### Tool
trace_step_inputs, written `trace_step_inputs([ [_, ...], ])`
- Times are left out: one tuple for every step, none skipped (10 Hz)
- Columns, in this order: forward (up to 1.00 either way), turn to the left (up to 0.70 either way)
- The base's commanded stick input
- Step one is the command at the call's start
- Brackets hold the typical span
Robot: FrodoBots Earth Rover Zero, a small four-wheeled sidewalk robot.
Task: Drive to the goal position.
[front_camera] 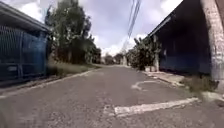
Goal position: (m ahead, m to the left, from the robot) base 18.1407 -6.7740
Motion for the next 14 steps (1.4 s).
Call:
trace_step_inputs([
  [0.7, 0.0],
  [0.7, 0.0],
  [0.7, 0.0],
  [0.7, 0.0],
  [0.7, 0.0],
  [0.7, 0.0],
  [0.7, 0.0],
  [0.7, 0.04],
  [0.7, 0.14],
  [0.7, 0.21],
  [0.7, 0.08],
  [0.7, 0.0],
  [0.7, 0.0],
  [0.7, 0.0],
])
